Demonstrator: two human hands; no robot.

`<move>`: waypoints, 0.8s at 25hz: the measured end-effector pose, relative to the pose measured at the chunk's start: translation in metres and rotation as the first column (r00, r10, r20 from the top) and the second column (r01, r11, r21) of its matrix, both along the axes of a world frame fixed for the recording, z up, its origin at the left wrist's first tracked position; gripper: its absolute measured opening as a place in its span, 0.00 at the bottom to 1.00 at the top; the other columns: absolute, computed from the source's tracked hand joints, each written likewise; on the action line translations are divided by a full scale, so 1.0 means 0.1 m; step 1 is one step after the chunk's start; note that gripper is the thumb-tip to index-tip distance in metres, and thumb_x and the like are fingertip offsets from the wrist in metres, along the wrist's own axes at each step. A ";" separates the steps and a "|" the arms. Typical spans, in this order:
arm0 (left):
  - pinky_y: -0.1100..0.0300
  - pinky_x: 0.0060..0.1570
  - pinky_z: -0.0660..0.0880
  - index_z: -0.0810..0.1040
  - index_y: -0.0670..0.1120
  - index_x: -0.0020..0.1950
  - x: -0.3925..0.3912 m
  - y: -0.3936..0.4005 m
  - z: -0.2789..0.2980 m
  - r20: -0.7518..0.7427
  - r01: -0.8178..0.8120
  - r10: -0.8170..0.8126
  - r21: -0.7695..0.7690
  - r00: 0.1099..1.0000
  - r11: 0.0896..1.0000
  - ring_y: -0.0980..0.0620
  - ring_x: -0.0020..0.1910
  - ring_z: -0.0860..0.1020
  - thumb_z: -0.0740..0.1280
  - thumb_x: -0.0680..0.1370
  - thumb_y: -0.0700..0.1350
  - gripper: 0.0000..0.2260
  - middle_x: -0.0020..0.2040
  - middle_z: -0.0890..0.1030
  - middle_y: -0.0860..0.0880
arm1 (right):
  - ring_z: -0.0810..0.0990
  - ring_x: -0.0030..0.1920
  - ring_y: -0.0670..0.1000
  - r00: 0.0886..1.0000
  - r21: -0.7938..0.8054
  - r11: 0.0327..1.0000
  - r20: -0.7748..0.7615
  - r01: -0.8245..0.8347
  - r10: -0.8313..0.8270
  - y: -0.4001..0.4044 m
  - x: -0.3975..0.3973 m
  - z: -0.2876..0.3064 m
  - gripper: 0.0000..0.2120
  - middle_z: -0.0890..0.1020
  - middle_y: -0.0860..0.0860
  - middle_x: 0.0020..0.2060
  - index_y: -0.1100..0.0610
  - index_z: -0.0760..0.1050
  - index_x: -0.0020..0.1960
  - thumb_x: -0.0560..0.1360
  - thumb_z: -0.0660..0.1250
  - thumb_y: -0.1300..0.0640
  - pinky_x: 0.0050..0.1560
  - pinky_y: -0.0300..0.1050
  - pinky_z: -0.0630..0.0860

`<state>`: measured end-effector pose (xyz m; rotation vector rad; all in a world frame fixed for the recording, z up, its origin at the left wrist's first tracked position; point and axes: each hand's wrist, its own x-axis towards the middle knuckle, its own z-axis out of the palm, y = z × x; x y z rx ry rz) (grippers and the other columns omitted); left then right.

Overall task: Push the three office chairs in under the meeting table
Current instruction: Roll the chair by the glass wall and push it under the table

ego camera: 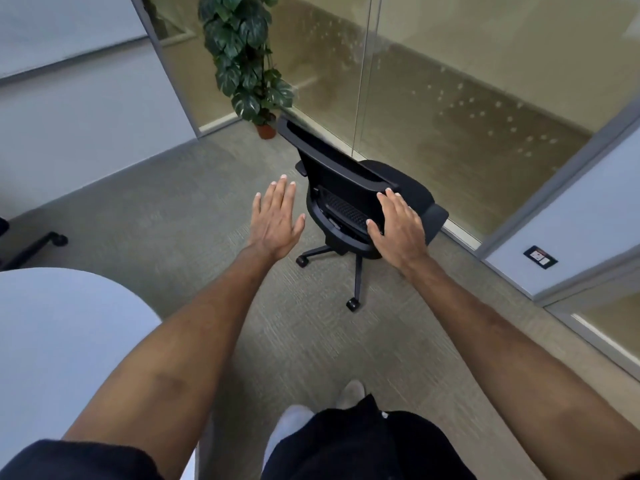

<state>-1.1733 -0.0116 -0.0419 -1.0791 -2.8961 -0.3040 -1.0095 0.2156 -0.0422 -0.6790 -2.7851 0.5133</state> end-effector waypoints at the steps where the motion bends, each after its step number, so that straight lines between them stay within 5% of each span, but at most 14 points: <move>1: 0.40 0.84 0.47 0.48 0.46 0.87 -0.12 0.09 0.02 0.008 0.002 -0.002 -0.012 1.000 1.000 0.43 0.86 0.47 0.56 0.87 0.58 0.33 0.87 0.47 0.44 | 0.58 0.85 0.57 1.000 -0.006 1.000 0.004 0.003 -0.003 0.08 -0.15 0.02 0.32 0.61 0.55 0.85 0.56 0.60 0.84 0.85 0.65 0.47 0.83 0.63 0.60; 12: 0.42 0.84 0.45 0.46 0.47 0.87 -1.38 1.21 0.16 0.122 0.168 -0.145 -0.201 0.982 0.965 0.43 0.86 0.45 0.63 0.84 0.59 0.39 0.87 0.44 0.45 | 0.60 0.84 0.58 0.959 -0.156 0.984 0.282 0.084 -0.037 0.65 -1.51 -0.02 0.55 0.62 0.54 0.84 0.55 0.52 0.86 0.73 0.76 0.33 0.83 0.61 0.58; 16: 0.41 0.83 0.42 0.47 0.48 0.87 -1.83 1.53 0.10 0.165 0.260 -0.217 -0.321 0.962 0.911 0.44 0.86 0.45 0.70 0.80 0.61 0.46 0.87 0.47 0.45 | 0.74 0.75 0.59 0.931 -0.120 0.983 0.355 0.136 -0.086 0.75 -1.76 -0.09 0.53 0.74 0.53 0.77 0.53 0.58 0.84 0.69 0.72 0.27 0.75 0.60 0.69; 20: 0.35 0.82 0.42 0.59 0.51 0.85 -2.31 1.75 0.06 0.207 0.381 -0.327 -0.335 0.922 0.862 0.44 0.85 0.53 0.74 0.75 0.66 0.45 0.85 0.60 0.47 | 0.82 0.63 0.59 0.950 -0.057 0.994 0.304 0.089 -0.068 0.80 -1.74 -0.16 0.46 0.83 0.52 0.64 0.50 0.69 0.76 0.66 0.64 0.25 0.62 0.57 0.78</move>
